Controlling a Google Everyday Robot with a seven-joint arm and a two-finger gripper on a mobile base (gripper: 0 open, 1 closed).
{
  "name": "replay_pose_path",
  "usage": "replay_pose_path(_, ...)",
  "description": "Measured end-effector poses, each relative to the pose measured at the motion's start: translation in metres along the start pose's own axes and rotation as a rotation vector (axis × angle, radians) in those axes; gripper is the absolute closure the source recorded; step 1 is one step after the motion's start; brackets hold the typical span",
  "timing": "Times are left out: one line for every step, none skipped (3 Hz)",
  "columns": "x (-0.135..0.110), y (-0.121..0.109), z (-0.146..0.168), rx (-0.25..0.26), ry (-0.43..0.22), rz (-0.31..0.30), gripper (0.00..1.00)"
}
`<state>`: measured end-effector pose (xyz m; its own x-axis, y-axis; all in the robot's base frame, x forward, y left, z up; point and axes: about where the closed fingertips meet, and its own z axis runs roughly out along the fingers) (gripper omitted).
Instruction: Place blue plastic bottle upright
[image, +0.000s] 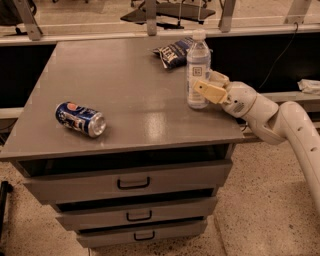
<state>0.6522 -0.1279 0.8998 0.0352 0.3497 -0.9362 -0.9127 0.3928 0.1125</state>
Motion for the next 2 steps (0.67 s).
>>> replay_pose_path(0.0052, 0.0026, -0.0125, -0.021, 0.016, 0.012, 0.35)
replay_pose_path(0.0047, 0.0027, -0.0123, -0.021, 0.016, 0.012, 0.12)
